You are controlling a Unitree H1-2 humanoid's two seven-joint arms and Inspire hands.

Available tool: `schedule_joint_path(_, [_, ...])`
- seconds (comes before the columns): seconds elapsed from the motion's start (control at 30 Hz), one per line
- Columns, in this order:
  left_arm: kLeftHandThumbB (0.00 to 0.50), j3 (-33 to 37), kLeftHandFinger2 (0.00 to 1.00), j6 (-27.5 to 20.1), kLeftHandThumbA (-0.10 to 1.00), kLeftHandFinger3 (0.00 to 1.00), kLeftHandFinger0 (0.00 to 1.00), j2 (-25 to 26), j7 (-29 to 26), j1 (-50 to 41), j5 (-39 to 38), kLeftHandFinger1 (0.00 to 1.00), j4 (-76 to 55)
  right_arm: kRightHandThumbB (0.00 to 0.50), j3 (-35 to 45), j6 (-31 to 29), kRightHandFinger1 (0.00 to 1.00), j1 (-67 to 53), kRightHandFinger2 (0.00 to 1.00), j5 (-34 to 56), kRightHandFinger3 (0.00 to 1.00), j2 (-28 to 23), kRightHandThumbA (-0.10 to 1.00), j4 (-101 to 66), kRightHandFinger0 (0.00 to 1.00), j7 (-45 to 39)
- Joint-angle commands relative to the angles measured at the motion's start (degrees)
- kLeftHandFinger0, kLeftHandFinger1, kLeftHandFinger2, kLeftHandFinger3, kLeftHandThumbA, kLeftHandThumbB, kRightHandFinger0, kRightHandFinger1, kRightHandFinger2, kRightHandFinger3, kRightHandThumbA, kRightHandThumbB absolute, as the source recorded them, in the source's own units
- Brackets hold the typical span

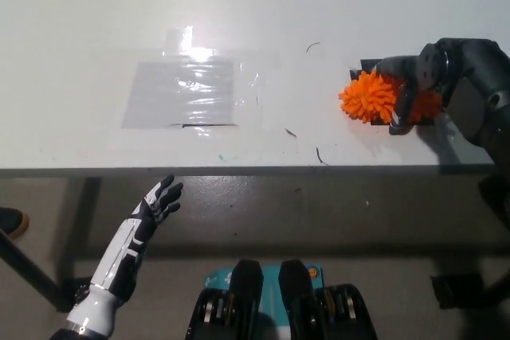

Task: The robot uses it right hand to pick up an extended orange duster kept in the middle of the desk and presses its handle against the desk to collapse it

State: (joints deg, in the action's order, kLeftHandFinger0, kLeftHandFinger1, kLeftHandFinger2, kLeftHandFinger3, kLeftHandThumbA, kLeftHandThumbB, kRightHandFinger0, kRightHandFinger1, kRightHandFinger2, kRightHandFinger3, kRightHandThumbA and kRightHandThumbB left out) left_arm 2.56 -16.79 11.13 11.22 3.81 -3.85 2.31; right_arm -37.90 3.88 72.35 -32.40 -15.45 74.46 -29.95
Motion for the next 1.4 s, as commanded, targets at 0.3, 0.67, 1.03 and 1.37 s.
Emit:
schedule_joint_path(0.3, [0.209,-0.58,1.0,-0.66,1.0,1.0,1.0,1.03,0.6,1.28,-0.43,1.0,-0.64,0.14,4.08,-10.29,0.4,0.45,0.77,-0.16,0.33,0.02,-0.1,2.07,0.0,26.7])
schedule_joint_path(0.67, [0.184,-0.6,1.0,-1.74,1.0,1.0,1.0,1.08,0.99,1.58,-1.23,1.0,0.02,0.167,6.75,-14.58,0.68,0.71,1.0,0.81,0.94,-1.27,-0.1,2.99,0.19,29.68])
schedule_joint_path(1.03, [0.135,-0.84,1.0,-2.68,1.0,1.0,1.0,1.33,0.68,1.49,-1.18,1.0,0.41,0.168,12.92,-15.79,0.48,0.98,0.88,3.1,0.89,-2.45,-0.1,1.41,0.01,39.96])
schedule_joint_path(1.37, [0.172,-0.91,1.0,-1.89,1.0,1.0,1.0,1.38,0.81,1.61,-1.64,1.0,0.34,0.12,24.65,-22.31,0.38,6.81,0.78,8.11,0.86,-3.53,-0.1,-10.89,0.0,43.45])
